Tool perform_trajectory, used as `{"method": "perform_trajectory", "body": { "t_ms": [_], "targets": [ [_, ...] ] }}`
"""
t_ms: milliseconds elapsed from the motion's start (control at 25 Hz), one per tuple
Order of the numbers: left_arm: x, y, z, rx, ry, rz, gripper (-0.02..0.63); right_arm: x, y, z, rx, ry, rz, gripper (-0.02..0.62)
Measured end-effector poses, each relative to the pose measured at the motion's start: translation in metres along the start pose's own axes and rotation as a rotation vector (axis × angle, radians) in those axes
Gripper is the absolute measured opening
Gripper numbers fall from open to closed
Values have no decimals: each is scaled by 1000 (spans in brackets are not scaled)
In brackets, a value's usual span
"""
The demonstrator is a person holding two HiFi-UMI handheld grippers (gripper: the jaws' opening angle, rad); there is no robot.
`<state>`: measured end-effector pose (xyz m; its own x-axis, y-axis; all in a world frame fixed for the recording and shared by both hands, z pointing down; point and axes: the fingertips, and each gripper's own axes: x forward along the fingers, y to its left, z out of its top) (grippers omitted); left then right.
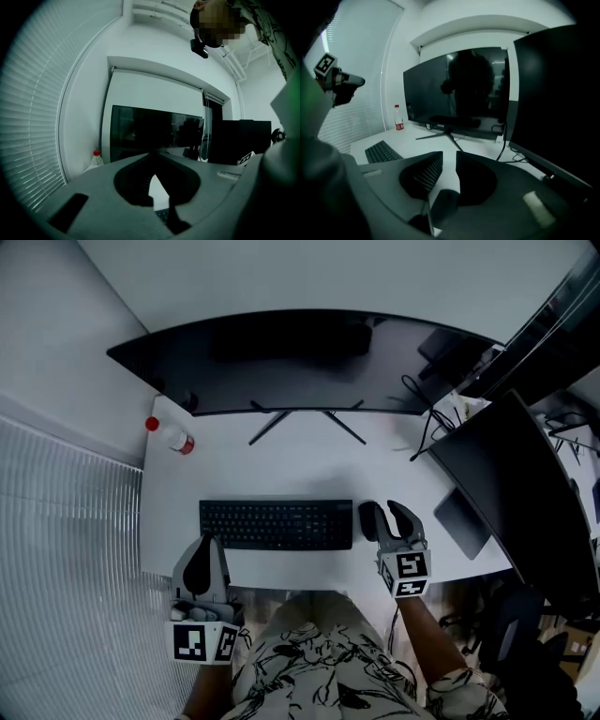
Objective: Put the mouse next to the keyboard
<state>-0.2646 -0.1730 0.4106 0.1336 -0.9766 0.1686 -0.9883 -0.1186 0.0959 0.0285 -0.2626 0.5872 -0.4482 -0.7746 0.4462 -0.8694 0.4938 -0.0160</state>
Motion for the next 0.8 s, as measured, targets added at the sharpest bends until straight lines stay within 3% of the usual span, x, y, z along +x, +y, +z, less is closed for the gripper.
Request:
{"method": "perform_trajectory", "body": {
  "t_ms": [160,480,800],
  "targets": [
    [2,-2,16,15,-38,-17,-3,-20,-5,42,2,-107,-18,6],
    [1,-9,44,44,-96,-57,-3,-76,-9,120,56,-292,-9,5],
    [-1,-9,72,110,-168,-68,-3,-124,-17,184,60,-412,-25,5]
  ]
}}
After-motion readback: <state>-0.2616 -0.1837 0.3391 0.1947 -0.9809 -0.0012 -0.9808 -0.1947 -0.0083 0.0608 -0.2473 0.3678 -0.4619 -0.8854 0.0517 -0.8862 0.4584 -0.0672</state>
